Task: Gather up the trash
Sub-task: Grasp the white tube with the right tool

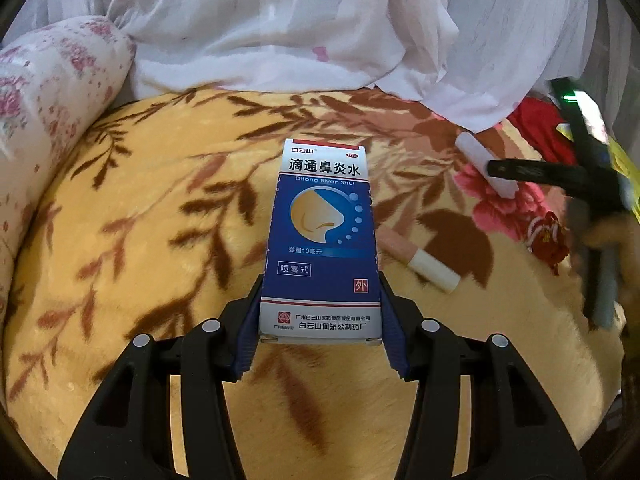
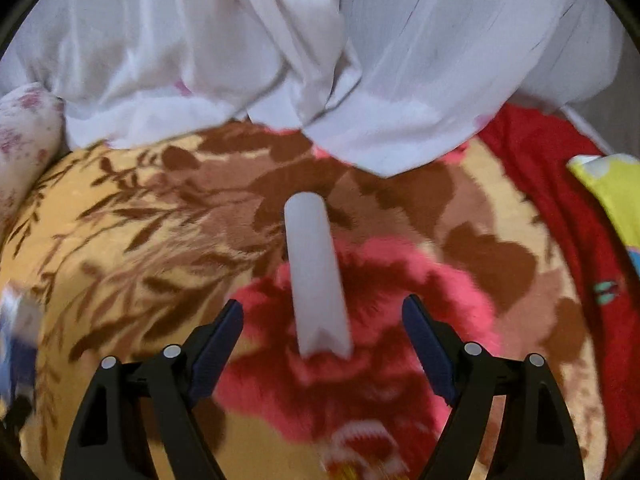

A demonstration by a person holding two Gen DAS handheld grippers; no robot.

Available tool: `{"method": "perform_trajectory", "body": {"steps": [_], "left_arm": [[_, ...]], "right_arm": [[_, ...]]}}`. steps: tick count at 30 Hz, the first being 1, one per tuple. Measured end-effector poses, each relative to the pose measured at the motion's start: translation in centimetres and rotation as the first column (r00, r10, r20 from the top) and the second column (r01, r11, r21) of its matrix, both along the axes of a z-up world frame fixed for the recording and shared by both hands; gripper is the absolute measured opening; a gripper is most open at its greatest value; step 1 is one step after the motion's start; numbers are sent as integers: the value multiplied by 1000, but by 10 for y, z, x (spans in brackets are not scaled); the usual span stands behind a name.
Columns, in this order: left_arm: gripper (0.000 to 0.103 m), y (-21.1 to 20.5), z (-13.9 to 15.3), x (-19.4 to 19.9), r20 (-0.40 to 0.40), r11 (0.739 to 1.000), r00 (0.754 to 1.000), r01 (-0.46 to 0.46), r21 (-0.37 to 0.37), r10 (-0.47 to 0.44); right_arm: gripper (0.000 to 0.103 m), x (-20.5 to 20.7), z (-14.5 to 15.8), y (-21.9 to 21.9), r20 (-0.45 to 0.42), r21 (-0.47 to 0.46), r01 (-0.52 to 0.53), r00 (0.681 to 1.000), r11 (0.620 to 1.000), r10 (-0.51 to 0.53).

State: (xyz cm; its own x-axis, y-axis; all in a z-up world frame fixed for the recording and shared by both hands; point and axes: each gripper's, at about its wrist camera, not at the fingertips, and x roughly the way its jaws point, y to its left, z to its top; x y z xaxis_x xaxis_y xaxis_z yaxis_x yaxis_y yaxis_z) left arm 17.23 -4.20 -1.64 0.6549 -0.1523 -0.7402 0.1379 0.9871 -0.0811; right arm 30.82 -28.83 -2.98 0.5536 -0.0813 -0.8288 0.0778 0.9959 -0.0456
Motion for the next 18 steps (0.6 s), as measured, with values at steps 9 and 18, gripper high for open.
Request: {"method": "perform_trajectory", "body": {"steps": [9, 18], "left_arm": [[50, 14, 4, -18, 12, 1000, 1000, 14, -22, -14], [50, 17, 25, -74, 23, 996, 997, 74, -42, -73]], "right_arm": [[25, 11, -3, 11, -33, -38, 3, 999, 999, -4], [25, -100, 65, 46, 114, 29, -141, 984, 990, 137]]}}
